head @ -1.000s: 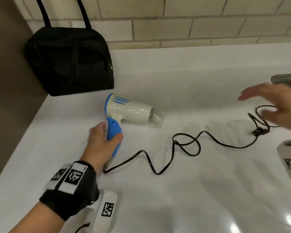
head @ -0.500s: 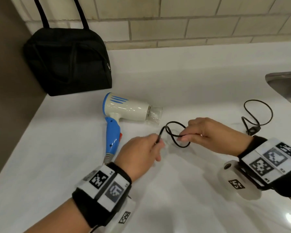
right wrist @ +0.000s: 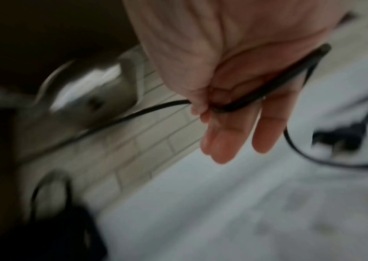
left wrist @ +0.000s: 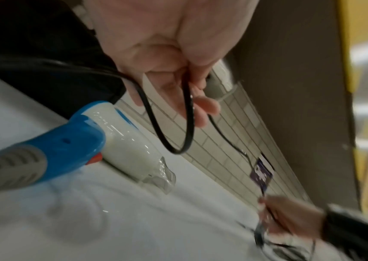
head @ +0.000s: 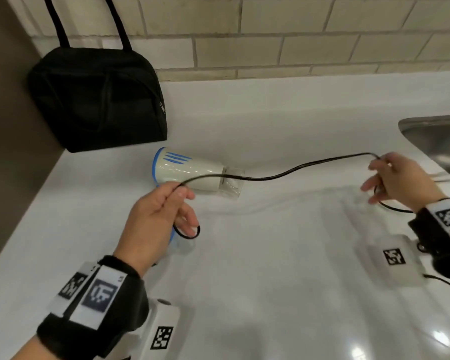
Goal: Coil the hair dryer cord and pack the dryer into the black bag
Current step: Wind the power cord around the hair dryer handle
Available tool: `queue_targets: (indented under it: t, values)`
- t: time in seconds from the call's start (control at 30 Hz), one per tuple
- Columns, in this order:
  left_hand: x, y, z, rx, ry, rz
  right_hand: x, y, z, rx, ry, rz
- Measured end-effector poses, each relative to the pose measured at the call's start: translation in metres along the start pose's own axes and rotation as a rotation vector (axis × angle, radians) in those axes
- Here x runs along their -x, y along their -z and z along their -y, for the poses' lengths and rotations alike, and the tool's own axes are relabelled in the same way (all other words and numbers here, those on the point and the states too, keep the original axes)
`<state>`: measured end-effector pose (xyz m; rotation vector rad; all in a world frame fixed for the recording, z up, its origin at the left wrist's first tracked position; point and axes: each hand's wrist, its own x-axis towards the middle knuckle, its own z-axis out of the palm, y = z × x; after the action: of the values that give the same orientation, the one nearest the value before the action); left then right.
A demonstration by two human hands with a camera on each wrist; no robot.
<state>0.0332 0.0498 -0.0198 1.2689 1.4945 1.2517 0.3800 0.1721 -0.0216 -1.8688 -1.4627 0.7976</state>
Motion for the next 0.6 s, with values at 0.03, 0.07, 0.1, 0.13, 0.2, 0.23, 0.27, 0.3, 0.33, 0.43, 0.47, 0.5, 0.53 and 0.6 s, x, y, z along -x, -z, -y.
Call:
queue_targets:
  t: [0.03,0.07,0.1,0.13,0.2,0.23,0.27,0.3,0.33,0.43,0.47,0.5,0.53,0.6]
  values:
    - [0.004,-0.004,0.000,-0.030,0.010,0.053,-0.004,0.000,0.000,-0.244,-0.008,-0.059]
    - [0.008,-0.008,0.000,-0.070,0.018,0.111,-0.007,-0.002,0.001,-0.423,0.010,-0.112]
    - [0.010,-0.012,0.000,-0.105,0.024,0.162,-0.010,-0.004,0.002,-0.554,0.040,-0.153]
    - [0.012,-0.015,0.000,-0.128,0.027,0.195,-0.011,-0.006,0.005,-0.634,0.075,-0.169]
    - [0.011,-0.018,0.000,-0.148,0.017,0.208,-0.013,-0.011,0.004,-0.525,0.133,-0.145]
    - [0.009,-0.018,0.000,-0.154,0.007,0.198,-0.012,-0.013,0.003,-0.329,0.183,-0.087]
    - [0.008,-0.018,0.000,-0.158,-0.003,0.185,-0.011,-0.015,0.002,-0.085,0.222,0.014]
    - [0.006,-0.018,0.001,-0.164,-0.013,0.170,-0.010,-0.015,0.000,0.182,0.238,0.114]
    - [0.006,-0.018,0.003,-0.166,-0.020,0.154,-0.008,-0.016,0.001,0.439,0.220,0.214]
    - [0.005,-0.021,0.004,-0.162,-0.036,0.122,0.008,-0.011,0.017,0.738,0.241,0.397]
    - [0.005,-0.023,0.004,-0.167,-0.042,0.120,0.018,-0.008,0.030,0.604,0.307,0.416]
    - [0.004,-0.025,0.005,-0.177,-0.049,0.123,0.027,-0.005,0.041,0.395,0.383,0.428]
    - [0.004,-0.027,0.004,-0.185,-0.054,0.136,0.039,-0.004,0.056,0.176,0.449,0.464]
    - [0.003,-0.031,0.004,-0.211,-0.084,0.164,0.064,-0.010,0.082,-0.045,0.506,0.583]
